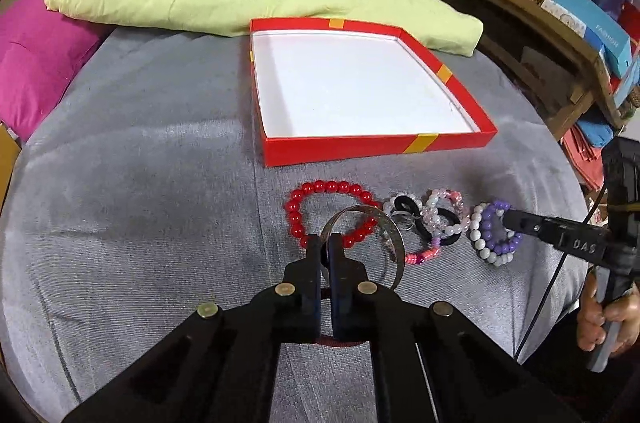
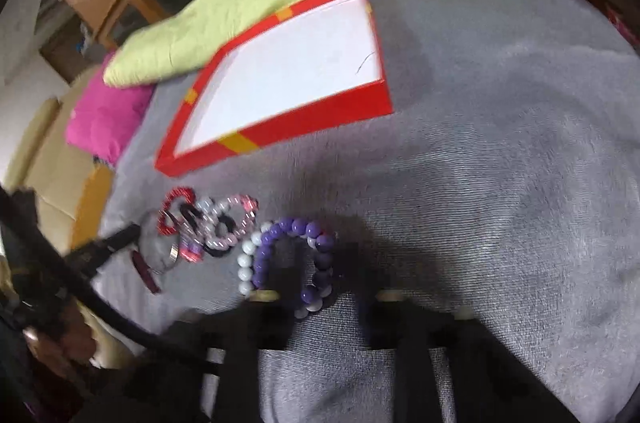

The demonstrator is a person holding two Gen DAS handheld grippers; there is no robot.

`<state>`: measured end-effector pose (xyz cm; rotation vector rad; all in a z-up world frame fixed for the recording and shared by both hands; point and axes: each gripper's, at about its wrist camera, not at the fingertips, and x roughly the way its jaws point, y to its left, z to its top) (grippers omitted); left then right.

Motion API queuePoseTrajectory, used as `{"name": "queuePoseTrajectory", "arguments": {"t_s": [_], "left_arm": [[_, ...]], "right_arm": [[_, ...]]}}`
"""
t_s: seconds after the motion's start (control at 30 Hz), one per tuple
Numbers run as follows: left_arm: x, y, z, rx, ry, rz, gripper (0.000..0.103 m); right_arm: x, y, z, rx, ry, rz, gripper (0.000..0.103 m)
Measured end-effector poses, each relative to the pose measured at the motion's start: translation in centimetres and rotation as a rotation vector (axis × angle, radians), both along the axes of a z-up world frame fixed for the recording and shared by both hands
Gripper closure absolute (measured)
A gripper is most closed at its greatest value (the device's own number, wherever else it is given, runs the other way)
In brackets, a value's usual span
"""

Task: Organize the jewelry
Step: 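Carry both bracelets into the red box and open both tools to release them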

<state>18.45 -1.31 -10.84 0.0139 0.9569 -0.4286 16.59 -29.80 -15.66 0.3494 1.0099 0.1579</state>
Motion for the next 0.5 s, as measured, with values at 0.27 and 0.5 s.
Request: {"name": "queuePoseTrajectory", "arguments": {"t_s": [0.27, 0.5], "left_arm": [[0.4, 0.6, 2.0, -0.091, -0.061, 0.025, 0.099], [1.9, -0.6, 3.6, -0.168, -0.107, 0.043, 0.099]], "right_arm": [[-1.6, -0.8, 3.1, 0.023, -0.167, -0.035, 0.093], [-0.7, -1.1, 5.3, 0.092, -0.260, -0.039, 0.093]]}}
